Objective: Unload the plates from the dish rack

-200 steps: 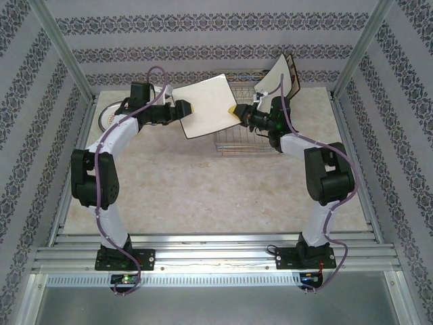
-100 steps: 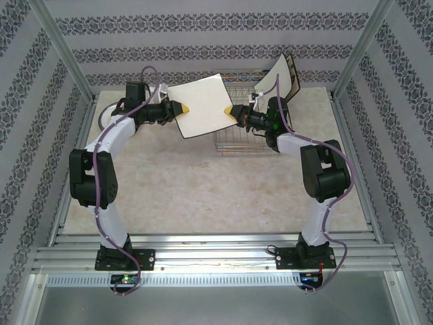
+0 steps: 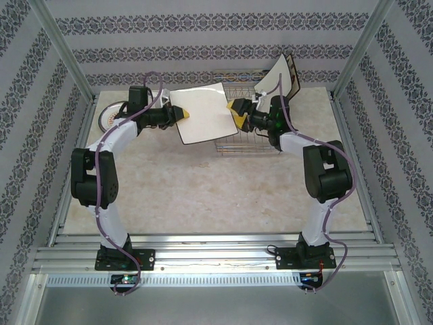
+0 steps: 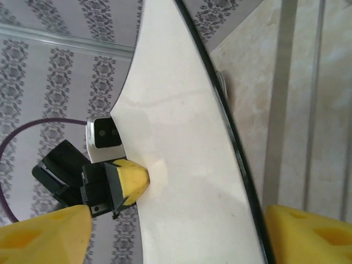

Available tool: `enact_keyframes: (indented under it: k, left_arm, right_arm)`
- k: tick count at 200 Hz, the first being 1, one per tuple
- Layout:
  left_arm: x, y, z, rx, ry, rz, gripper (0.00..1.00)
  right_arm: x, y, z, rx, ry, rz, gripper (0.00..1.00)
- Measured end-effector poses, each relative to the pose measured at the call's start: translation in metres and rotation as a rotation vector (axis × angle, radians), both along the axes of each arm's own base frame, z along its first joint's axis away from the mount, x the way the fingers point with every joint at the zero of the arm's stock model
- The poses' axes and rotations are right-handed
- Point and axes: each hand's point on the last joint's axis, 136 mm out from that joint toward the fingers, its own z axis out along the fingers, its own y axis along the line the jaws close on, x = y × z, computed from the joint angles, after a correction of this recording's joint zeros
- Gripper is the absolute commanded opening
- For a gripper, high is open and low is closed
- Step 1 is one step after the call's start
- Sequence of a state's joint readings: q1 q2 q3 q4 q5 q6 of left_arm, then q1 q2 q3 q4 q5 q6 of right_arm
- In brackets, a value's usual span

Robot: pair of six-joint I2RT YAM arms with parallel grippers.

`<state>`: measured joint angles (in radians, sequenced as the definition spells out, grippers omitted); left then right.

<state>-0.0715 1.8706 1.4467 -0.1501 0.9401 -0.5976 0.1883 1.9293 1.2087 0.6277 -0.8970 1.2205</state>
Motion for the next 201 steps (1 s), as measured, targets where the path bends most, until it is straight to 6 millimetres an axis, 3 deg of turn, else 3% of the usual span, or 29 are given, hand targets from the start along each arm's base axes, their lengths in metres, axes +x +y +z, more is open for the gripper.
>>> enact_keyframes:
  k: [19,52,73,91,109,155,177,201]
  left_arm:
    - [0.002,0.004,-0.009,0.016,-0.002,0.024,0.0]
    - [0.004,0.023,-0.027,-0.003,0.033,0.103,0.0]
    - [0.005,0.039,-0.021,-0.025,0.008,0.172,0.0]
    - [0.007,0.051,-0.008,-0.05,-0.027,0.225,0.0]
    - [0.013,0.062,0.008,-0.083,-0.08,0.277,0.0]
    - [0.017,0.081,0.038,-0.151,-0.179,0.386,0.0]
    - [0.018,0.094,0.035,-0.164,-0.194,0.47,0.0]
    - [0.02,0.11,0.018,-0.172,-0.182,0.589,0.0]
  right_arm:
    - [0.003,-0.017,0.011,-0.015,-0.018,-0.031,0.98]
    - [0.002,-0.046,0.06,-0.084,-0.126,-0.084,0.98]
    - [-0.005,-0.055,0.088,-0.146,-0.188,-0.098,0.98]
    - [-0.008,-0.059,0.098,-0.202,-0.21,-0.108,0.98]
    - [-0.01,-0.064,0.092,-0.248,-0.193,-0.112,0.98]
    - [-0.016,-0.088,0.05,-0.412,-0.046,-0.154,0.98]
    - [-0.017,-0.105,0.044,-0.533,-0.002,-0.202,0.98]
    - [-0.018,-0.125,0.051,-0.677,0.008,-0.257,0.98]
